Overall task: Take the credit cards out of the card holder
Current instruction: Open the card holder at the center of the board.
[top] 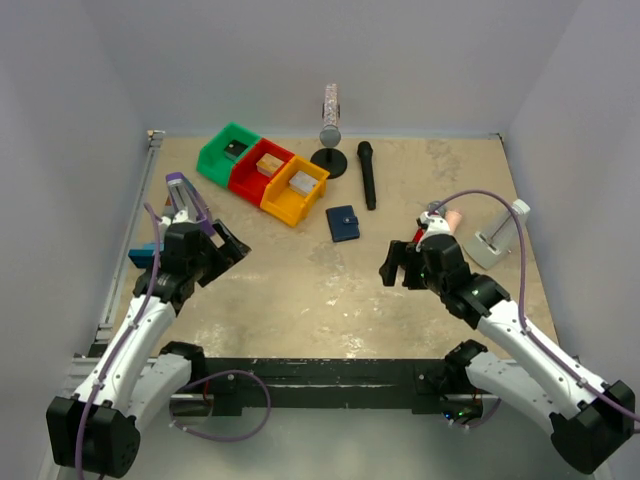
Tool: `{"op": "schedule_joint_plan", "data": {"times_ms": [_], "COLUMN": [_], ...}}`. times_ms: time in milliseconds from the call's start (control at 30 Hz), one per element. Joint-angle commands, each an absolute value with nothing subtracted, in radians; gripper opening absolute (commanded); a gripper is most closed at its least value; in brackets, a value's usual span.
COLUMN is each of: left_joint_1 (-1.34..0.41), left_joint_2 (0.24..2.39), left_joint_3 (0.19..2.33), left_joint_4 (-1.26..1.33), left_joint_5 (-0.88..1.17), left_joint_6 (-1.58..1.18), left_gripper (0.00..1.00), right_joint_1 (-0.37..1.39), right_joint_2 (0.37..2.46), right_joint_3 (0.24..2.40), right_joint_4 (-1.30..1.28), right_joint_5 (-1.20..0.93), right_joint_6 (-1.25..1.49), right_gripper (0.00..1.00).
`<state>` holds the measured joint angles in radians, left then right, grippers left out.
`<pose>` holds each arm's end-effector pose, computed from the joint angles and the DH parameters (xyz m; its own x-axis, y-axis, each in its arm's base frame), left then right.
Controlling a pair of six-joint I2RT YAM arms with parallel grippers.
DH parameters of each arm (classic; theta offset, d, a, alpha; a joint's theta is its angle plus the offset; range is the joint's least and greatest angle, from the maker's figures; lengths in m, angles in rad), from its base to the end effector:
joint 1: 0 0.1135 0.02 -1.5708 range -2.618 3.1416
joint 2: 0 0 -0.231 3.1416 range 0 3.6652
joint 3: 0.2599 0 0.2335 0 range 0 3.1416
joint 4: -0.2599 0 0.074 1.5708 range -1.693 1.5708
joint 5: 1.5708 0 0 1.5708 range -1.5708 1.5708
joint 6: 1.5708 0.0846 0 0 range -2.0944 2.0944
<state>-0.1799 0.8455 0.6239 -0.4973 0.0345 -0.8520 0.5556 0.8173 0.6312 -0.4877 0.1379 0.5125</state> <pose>0.2153 -0.0421 0.1909 -0.5805 -0.6589 -0.4784 -0.3530 0.7331 -0.5813 0.1915 0.1052 0.2007 -0.6734 0.1536 -0.7231 -0.1158 0.9442 0.3084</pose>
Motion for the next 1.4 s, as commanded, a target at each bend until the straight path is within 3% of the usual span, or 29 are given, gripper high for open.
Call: {"op": "schedule_joint_plan", "data": {"times_ms": [0, 300, 600, 833, 1100, 1367], "left_joint_1": [-0.181, -0.198, -0.409, -0.431, -0.439, -0.442], "left_joint_2": [0.816, 0.824, 0.847, 0.822, 0.73, 0.654], "left_joint_3": [0.604, 0.624, 0.655, 0.591, 0.496, 0.437], "left_joint_4": [-0.436, -0.499, -0.558, -0.482, -0.476, -0.468], "left_joint_5": [0.11, 0.046, -0.123, -0.037, 0.018, 0.044], "left_joint_6": [-0.796, -0.77, -0.762, -0.785, -0.788, -0.808], "left_gripper": [1.0, 1.0, 0.98, 0.9, 0.82, 0.79], "right_joint_1": [0.557, 0.557, 0.545, 0.397, 0.385, 0.382], "right_joint_2": [0.818, 0.831, 0.975, 1.202, 1.497, 1.67], "right_joint_3": [0.655, 0.686, 0.73, 0.797, 0.969, 1.037], "right_joint_4": [-0.46, -0.453, -0.38, -0.204, -0.15, -0.1], "right_joint_5": [0.103, 0.158, 0.186, -0.05, -0.144, -0.192], "right_joint_6": [0.476, 0.54, 0.592, 0.69, 0.715, 0.805], "right_gripper": [0.99, 0.98, 0.96, 0.85, 0.66, 0.54]}}
